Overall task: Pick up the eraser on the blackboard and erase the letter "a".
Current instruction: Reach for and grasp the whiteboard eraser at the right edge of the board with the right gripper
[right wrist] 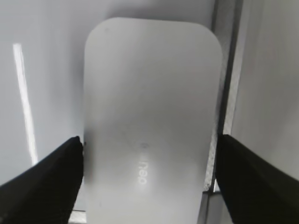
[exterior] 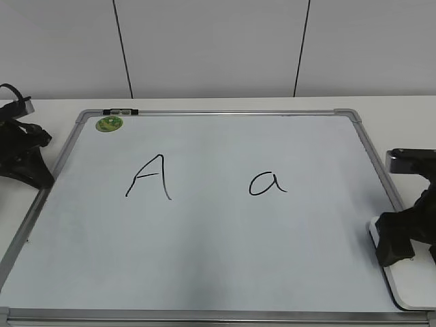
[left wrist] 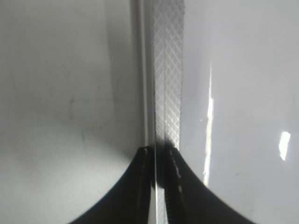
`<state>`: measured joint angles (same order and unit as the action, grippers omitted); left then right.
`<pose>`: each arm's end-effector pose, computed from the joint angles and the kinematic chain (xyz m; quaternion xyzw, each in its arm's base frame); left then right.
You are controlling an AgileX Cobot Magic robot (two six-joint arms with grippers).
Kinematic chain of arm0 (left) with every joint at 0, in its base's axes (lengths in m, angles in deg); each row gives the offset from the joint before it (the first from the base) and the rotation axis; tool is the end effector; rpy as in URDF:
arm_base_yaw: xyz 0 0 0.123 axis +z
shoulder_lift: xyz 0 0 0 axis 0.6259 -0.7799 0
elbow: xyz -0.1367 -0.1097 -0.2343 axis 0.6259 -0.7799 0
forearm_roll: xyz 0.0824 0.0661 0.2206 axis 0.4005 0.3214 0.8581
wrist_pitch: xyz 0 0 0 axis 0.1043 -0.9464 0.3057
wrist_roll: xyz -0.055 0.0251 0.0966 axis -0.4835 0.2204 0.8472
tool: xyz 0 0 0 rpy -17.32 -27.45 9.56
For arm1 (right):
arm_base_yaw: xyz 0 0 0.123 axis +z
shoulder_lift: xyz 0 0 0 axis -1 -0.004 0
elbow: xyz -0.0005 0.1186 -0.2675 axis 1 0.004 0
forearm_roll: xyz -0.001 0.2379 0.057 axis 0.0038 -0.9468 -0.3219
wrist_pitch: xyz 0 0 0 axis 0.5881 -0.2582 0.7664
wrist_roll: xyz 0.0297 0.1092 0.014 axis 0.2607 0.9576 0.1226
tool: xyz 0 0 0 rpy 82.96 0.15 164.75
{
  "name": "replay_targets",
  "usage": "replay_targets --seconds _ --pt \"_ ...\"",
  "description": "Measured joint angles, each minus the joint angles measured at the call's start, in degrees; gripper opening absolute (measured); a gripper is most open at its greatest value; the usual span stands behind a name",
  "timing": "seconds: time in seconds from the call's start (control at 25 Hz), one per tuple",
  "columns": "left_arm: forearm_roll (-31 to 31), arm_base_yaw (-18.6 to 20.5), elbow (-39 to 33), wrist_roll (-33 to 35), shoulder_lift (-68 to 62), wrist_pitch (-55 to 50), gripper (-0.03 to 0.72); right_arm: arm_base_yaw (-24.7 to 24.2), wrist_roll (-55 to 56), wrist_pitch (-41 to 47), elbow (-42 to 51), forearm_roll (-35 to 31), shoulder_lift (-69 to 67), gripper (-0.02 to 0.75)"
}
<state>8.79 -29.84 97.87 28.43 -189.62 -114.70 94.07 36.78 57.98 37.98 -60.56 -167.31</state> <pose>0.4285 0.0197 0.1086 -0.0004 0.9776 -0.2094 0.0203 0.2606 0.0277 0.1440 -0.0200 0.9972 0.0391 0.0607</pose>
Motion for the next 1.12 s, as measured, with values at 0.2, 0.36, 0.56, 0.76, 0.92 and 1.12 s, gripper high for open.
replay_targets --seconds 0.2,0.36,0.56,0.76,0.92,1.12 --pt "0.00 0.00 0.00 0.00 0.00 0.00 0.042 0.00 0.05 -0.87 0.00 0.00 -0.49 0.641" --pt "0.00 0.00 0.00 0.00 0.00 0.00 0.043 0.13 0.15 -1.23 0.00 0.00 -0.49 0.608" --pt "0.00 0.00 0.00 0.00 0.00 0.00 0.042 0.13 0.15 -1.46 0.00 -0.11 -1.41 0.577" --pt "0.00 0.00 0.00 0.00 0.00 0.00 0.042 0.13 0.15 -0.68 -0.86 -0.20 -1.92 0.547" --pt "0.00 0.00 0.00 0.00 0.00 0.00 0.042 0.13 0.19 -0.56 -0.95 -0.20 -1.92 0.528" --pt "0.00 0.00 0.00 0.00 0.00 0.00 0.042 0.13 0.19 0.23 -1.46 -0.20 -2.03 0.526"
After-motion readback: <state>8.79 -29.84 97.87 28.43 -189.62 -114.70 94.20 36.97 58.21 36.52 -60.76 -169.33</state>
